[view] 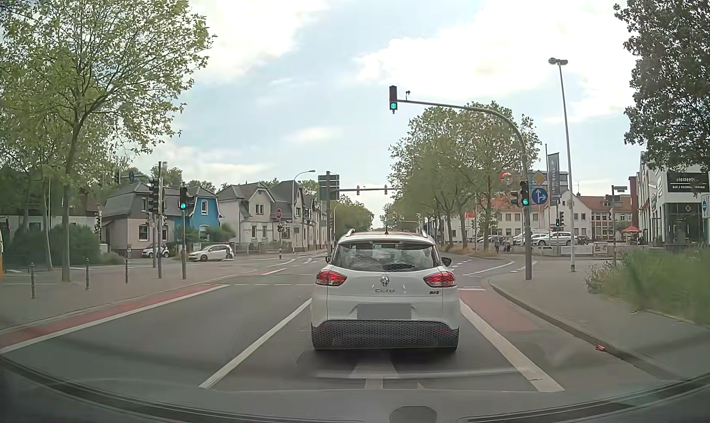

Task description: Follow the waypoints while adhering to traffic rules and regulations

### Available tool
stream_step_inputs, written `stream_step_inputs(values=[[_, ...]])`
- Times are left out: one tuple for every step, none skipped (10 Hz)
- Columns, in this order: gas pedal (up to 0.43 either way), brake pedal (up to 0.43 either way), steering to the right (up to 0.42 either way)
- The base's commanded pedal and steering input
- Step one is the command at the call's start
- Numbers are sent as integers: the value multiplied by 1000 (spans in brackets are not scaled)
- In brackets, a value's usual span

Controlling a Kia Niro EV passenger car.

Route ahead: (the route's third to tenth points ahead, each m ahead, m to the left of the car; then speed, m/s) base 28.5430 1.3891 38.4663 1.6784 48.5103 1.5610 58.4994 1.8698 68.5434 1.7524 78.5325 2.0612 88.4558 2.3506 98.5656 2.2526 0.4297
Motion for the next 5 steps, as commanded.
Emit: stream_step_inputs(values=[[0, 24, 5], [0, 24, 5], [0, 24, 5], [0, 18, 5], [20, 18, 5]])
